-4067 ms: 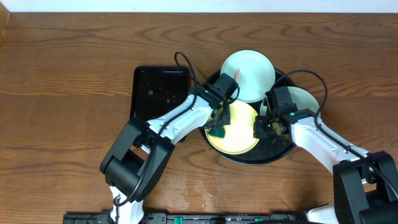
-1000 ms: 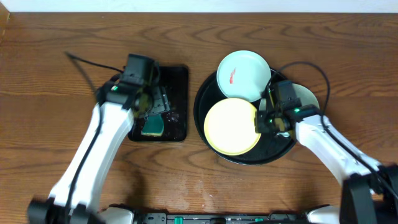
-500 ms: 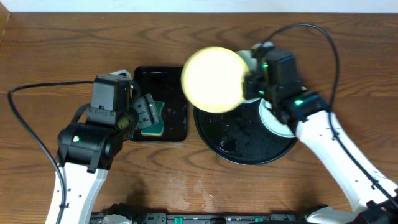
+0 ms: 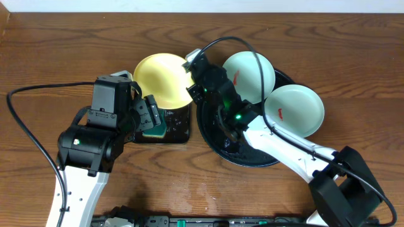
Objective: Clean dirty plates on tray and stack at the side
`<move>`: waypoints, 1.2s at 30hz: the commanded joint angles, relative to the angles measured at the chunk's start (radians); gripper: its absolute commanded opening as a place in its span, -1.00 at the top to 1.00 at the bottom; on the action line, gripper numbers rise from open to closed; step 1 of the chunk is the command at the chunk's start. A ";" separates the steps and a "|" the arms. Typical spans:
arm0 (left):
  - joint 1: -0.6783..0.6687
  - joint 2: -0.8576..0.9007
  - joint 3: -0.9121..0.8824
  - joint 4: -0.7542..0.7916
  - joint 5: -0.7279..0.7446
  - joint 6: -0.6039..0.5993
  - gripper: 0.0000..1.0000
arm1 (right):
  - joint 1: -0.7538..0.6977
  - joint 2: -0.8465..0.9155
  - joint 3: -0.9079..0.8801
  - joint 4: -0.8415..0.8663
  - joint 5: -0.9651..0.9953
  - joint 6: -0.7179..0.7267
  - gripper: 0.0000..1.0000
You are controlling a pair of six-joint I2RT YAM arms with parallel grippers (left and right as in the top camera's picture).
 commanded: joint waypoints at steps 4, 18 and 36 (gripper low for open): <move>0.004 0.000 0.024 -0.002 0.002 0.006 -0.64 | 0.033 -0.049 0.013 0.030 0.036 -0.156 0.98; 0.004 0.000 0.024 -0.002 0.002 0.006 -0.65 | 0.050 -0.093 0.013 0.035 0.036 -0.327 0.98; 0.004 0.000 0.024 -0.002 0.002 0.006 -0.65 | 0.050 -0.111 0.013 0.088 0.036 -0.445 0.98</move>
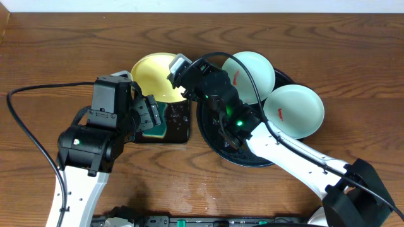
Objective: Clean dirty plates on tray and stack at the side
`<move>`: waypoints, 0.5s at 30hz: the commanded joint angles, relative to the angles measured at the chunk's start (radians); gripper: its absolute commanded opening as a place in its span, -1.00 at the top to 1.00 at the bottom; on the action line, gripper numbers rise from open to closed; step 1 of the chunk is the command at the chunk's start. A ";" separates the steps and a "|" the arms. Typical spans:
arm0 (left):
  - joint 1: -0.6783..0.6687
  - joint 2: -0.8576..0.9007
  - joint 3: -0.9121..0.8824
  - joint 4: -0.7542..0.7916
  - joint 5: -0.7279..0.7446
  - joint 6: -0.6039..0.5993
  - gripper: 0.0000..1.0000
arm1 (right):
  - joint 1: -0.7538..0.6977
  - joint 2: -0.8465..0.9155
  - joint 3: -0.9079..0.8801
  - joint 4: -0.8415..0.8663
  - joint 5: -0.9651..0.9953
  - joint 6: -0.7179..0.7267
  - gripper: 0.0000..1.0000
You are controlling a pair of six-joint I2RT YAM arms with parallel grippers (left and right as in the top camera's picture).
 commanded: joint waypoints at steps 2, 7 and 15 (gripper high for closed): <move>0.004 0.000 0.024 -0.002 0.001 0.006 -0.65 | 0.008 -0.032 0.013 0.017 0.007 -0.028 0.98; 0.004 0.000 0.024 -0.002 0.001 0.006 -0.65 | 0.016 -0.032 0.013 0.018 0.008 -0.028 0.98; 0.004 0.000 0.024 -0.001 0.001 0.006 -0.65 | 0.019 -0.032 0.013 0.010 0.012 -0.027 0.98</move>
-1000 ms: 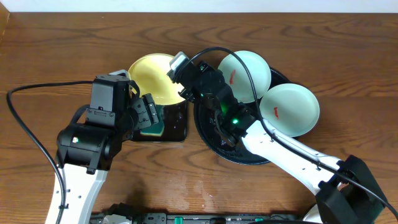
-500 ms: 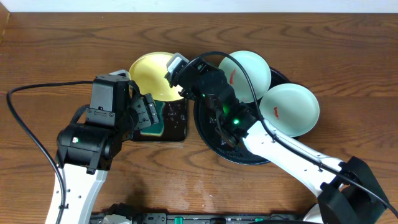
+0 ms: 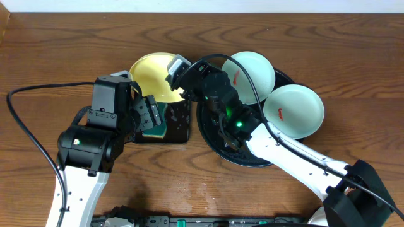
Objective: Clean dirty plates on tray and stack at the side
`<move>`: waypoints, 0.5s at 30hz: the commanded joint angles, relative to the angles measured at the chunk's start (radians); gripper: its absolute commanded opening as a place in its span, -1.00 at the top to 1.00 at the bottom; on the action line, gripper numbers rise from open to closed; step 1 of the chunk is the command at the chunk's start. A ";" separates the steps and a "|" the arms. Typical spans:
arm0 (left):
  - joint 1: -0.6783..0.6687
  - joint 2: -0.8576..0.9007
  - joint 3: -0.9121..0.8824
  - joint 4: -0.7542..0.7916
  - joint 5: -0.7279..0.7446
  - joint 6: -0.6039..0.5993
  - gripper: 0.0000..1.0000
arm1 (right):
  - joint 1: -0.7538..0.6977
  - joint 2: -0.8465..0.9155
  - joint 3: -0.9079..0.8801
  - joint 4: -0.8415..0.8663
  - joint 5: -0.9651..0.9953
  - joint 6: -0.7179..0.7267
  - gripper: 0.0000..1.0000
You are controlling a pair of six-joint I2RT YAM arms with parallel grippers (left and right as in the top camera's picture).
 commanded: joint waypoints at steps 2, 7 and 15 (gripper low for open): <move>0.004 0.000 0.024 -0.002 0.001 0.006 -0.65 | 0.019 -0.029 0.013 -0.027 0.008 -0.043 0.98; 0.004 0.000 0.024 -0.002 0.001 0.006 -0.66 | 0.027 -0.029 0.013 -0.050 0.098 0.034 0.98; 0.004 0.000 0.024 -0.002 0.001 0.006 -0.66 | 0.057 -0.028 0.013 -0.079 0.116 -0.070 0.98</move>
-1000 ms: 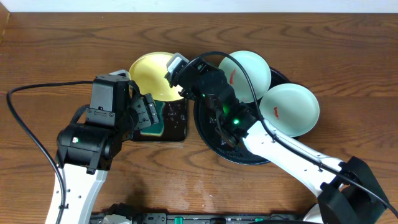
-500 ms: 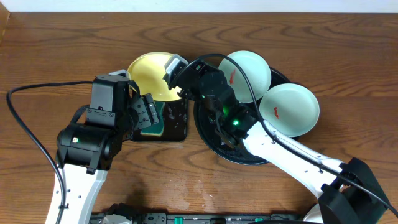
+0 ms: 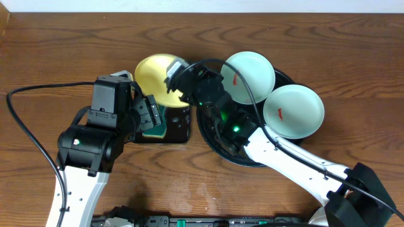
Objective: Clean dirty plates on tray and stack at the side
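Observation:
My right gripper [image 3: 179,81] is shut on the right rim of a yellow plate [image 3: 154,74] and holds it tilted, above the back of a small black basin [image 3: 180,129]. My left gripper [image 3: 149,116] sits just in front of the plate, shut on a green sponge [image 3: 155,131] over the basin. Two pale green plates with red smears, one at the back [image 3: 252,74] and one to the right [image 3: 295,110], rest on the round black tray [image 3: 249,157].
The right arm stretches across the tray from the front right corner. A black cable loops over the table at the left. Bare wooden table lies to the far left and behind the plates.
The yellow plate has shifted slightly right and looks more steeply tilted, with the right wrist turned over it. The left gripper and sponge have not moved.
The right gripper first held the yellow plate by its right rim, spread wide above the basin. It then stood further left with the plate, reaching over it. Now the plate looks narrower and more tilted, while the left gripper has stayed at the basin with the sponge.

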`<move>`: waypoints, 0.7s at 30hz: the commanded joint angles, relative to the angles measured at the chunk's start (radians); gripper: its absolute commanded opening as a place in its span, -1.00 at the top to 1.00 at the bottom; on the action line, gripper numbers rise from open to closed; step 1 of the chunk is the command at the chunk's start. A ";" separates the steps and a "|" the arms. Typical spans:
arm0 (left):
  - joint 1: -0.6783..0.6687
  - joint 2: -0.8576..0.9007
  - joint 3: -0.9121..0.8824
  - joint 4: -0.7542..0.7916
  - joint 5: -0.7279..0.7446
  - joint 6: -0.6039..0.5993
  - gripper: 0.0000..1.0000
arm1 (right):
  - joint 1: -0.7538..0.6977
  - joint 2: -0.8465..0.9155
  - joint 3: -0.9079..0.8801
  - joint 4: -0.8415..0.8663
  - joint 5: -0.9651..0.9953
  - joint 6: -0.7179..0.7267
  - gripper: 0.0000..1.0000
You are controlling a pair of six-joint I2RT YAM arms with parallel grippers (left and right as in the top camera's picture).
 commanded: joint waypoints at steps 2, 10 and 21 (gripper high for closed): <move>0.004 0.000 0.024 -0.002 0.002 0.006 -0.66 | 0.010 -0.017 0.012 0.055 0.209 0.021 0.98; 0.004 0.000 0.024 -0.002 0.002 0.006 -0.66 | 0.021 -0.025 0.012 0.004 0.131 0.089 0.98; 0.004 0.000 0.024 -0.002 0.002 0.006 -0.66 | 0.027 -0.025 0.012 -0.034 0.165 0.093 0.98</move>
